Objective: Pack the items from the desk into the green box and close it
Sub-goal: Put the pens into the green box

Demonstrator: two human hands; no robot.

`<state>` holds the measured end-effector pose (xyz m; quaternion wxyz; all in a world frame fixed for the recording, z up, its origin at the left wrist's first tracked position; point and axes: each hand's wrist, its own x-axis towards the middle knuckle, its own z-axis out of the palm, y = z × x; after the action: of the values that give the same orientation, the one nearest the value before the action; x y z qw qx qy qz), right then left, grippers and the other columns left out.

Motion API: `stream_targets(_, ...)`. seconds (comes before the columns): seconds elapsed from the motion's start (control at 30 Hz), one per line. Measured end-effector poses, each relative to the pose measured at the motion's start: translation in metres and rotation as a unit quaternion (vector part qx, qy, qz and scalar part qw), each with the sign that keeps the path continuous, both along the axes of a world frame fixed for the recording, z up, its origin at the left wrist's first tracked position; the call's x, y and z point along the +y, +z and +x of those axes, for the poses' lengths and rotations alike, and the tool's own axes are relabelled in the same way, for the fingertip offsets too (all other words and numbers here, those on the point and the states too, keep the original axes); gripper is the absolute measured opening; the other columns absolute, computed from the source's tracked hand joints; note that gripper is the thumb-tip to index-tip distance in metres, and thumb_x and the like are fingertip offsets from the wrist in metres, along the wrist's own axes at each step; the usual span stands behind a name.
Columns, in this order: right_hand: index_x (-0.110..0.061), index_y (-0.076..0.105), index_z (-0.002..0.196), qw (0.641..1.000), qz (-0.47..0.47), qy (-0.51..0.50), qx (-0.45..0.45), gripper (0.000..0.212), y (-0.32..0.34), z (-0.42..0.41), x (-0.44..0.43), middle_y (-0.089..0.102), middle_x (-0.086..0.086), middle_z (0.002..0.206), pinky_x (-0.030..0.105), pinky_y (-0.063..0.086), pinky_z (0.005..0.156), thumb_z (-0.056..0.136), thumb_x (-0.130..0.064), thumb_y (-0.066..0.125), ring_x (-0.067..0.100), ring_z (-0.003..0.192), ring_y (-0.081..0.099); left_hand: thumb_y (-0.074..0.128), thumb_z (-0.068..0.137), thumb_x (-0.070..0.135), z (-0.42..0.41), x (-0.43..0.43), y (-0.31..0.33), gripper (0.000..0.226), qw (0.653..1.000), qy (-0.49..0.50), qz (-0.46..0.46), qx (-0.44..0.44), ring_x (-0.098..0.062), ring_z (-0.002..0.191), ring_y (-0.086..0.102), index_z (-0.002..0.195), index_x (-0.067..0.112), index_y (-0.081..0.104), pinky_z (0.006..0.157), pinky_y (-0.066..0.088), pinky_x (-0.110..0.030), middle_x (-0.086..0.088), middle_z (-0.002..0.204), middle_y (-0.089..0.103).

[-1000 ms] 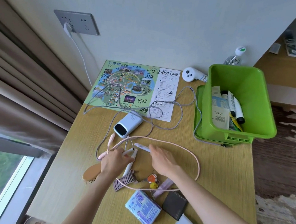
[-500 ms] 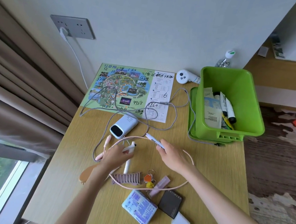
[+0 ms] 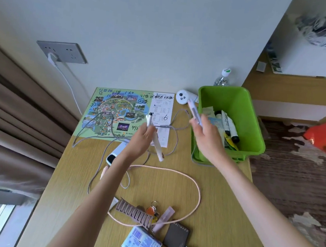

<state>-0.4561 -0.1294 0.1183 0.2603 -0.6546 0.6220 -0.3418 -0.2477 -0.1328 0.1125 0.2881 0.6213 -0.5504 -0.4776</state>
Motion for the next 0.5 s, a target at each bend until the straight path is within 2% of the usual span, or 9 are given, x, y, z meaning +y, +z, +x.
stream_targets(0.03, -0.007, 0.046, 0.091, 0.999, -0.009, -0.044, 0.004, 0.025, 0.003, -0.011, -0.008, 0.039, -0.003, 0.057, 0.027, 0.023, 0.04, 0.103, -0.027, 0.04, 0.012, 0.043, 0.034, 0.031, 0.103, 0.022, -0.009, -0.007, 0.007, 0.028, 1.0, -0.004, -0.006, 0.023, -0.021, 0.071, 0.044, 0.091, 0.005, 0.048, 0.065, 0.04, -0.034, -0.014, 0.083, 0.047)
stream_targets(0.1, -0.007, 0.042, 0.089, 0.992, -0.008, -0.126, 0.027, 0.023, 0.003, -0.035, -0.024, 0.042, 0.001, 0.062, 0.035, 0.022, 0.047, 0.103, -0.026, 0.04, 0.022, 0.053, 0.039, 0.029, 0.104, 0.019, -0.027, -0.022, 0.019, 0.028, 0.999, -0.012, -0.012, 0.05, -0.019, 0.068, 0.047, 0.085, 0.007, 0.047, 0.056, 0.046, -0.022, -0.015, 0.086, 0.047)
stream_targets(0.17, -0.008, 0.041, 0.093, 0.983, 0.019, -0.178, 0.045, 0.021, -0.003, -0.056, -0.036, 0.042, 0.001, 0.064, 0.034, 0.02, 0.046, 0.104, -0.025, 0.037, 0.024, 0.055, 0.039, 0.03, 0.104, 0.017, -0.045, -0.037, 0.027, 0.025, 0.997, -0.028, -0.004, 0.068, -0.016, 0.065, 0.052, 0.086, 0.008, 0.045, 0.051, 0.049, -0.017, -0.016, 0.088, 0.046)
stream_targets(0.23, -0.008, 0.042, 0.096, 0.977, 0.048, -0.204, 0.046, 0.019, -0.011, -0.069, -0.046, 0.041, -0.001, 0.062, 0.03, 0.02, 0.043, 0.105, -0.024, 0.035, 0.021, 0.05, 0.039, 0.03, 0.104, 0.019, -0.062, -0.048, 0.033, 0.019, 0.994, -0.042, 0.021, 0.098, -0.013, 0.058, 0.061, 0.098, 0.006, 0.043, 0.053, 0.055, -0.023, -0.014, 0.084, 0.051)
stream_targets(0.33, -0.002, 0.045, 0.105, 0.972, 0.089, -0.212, 0.05, 0.021, -0.024, -0.078, -0.059, 0.042, -0.001, 0.064, 0.028, 0.021, 0.041, 0.104, -0.02, 0.035, 0.015, 0.047, 0.037, 0.029, 0.105, 0.021, -0.089, -0.064, 0.039, 0.016, 0.989, -0.063, 0.042, 0.125, -0.021, 0.058, 0.064, 0.106, 0.007, 0.037, 0.058, 0.056, -0.032, -0.012, 0.077, 0.057)
stream_targets(0.4, -0.001, 0.046, 0.111, 0.971, 0.128, -0.19, 0.069, 0.02, -0.029, -0.083, -0.063, 0.048, 0.002, 0.074, 0.028, 0.025, 0.043, 0.103, -0.018, 0.039, 0.013, 0.052, 0.041, 0.029, 0.105, 0.024, -0.108, -0.073, 0.041, 0.016, 0.987, -0.069, 0.05, 0.134, -0.025, 0.057, 0.062, 0.106, 0.008, 0.034, 0.056, 0.057, -0.033, -0.014, 0.077, 0.056)
stream_targets(0.43, 0.0, 0.046, 0.114, 0.969, 0.149, -0.174, 0.09, 0.021, -0.03, -0.087, -0.063, 0.052, 0.005, 0.083, 0.027, 0.03, 0.045, 0.102, -0.017, 0.042, 0.013, 0.057, 0.045, 0.03, 0.106, 0.025, -0.116, -0.078, 0.042, 0.017, 0.988, -0.07, 0.05, 0.132, -0.024, 0.056, 0.06, 0.106, 0.008, 0.033, 0.054, 0.056, -0.033, -0.013, 0.076, 0.055)
stream_targets(0.5, 0.0, 0.046, 0.121, 0.962, 0.158, -0.151, 0.161, 0.028, -0.029, -0.096, -0.061, 0.055, 0.011, 0.106, 0.027, 0.044, 0.064, 0.098, -0.016, 0.05, 0.02, 0.082, 0.055, 0.03, 0.106, 0.025, -0.134, -0.085, 0.041, 0.017, 0.989, -0.073, 0.043, 0.12, -0.023, 0.053, 0.058, 0.105, 0.008, 0.033, 0.052, 0.055, -0.033, -0.012, 0.074, 0.053)
